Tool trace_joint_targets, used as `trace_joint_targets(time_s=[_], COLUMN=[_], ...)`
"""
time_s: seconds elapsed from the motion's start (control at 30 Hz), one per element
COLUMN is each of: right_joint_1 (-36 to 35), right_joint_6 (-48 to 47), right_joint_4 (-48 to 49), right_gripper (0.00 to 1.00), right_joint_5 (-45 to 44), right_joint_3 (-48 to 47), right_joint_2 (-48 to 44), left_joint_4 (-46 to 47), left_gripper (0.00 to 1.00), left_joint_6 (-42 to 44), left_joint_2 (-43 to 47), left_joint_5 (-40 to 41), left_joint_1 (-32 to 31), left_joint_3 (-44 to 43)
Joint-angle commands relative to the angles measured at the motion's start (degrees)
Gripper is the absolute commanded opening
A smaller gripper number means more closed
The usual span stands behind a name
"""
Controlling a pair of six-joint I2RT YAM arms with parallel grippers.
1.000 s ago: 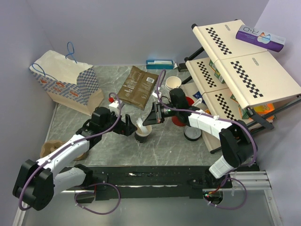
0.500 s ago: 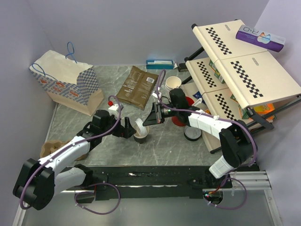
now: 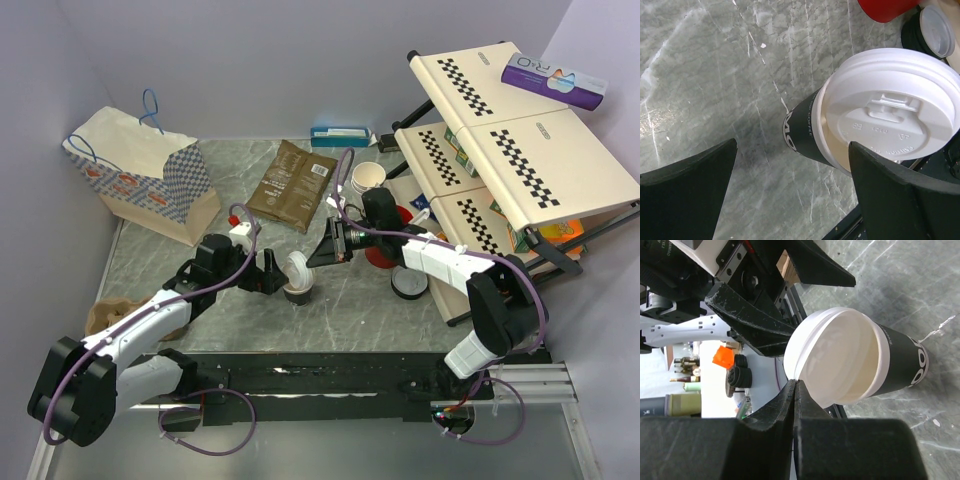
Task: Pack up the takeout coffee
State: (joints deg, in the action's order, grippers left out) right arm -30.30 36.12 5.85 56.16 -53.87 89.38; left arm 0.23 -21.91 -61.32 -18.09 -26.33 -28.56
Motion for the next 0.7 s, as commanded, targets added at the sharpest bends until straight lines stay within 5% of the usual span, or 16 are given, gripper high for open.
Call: trace_joint_targets(time_s=[0.0, 0.67], right_joint_1=[0.7, 1.1], right_joint_6=[-0.5, -1.8], right_joint_4=[-0.7, -3.6], right_gripper=[0.09, 0.31], right_joint_5=[-1.6, -4.3], right_joint_3=[-0.5, -2.2], right_joint_2=[-1.1, 0.1], left_joint_4=[2.5, 3.5], left_gripper=[0.99, 0.99], left_joint_6=[-0.6, -0.2], left_joint_2=[1.4, 2.3], left_joint_5=[-0.3, -6.7], left_joint_1=[0.7, 1.3], left_joint_3=[0.3, -0.4])
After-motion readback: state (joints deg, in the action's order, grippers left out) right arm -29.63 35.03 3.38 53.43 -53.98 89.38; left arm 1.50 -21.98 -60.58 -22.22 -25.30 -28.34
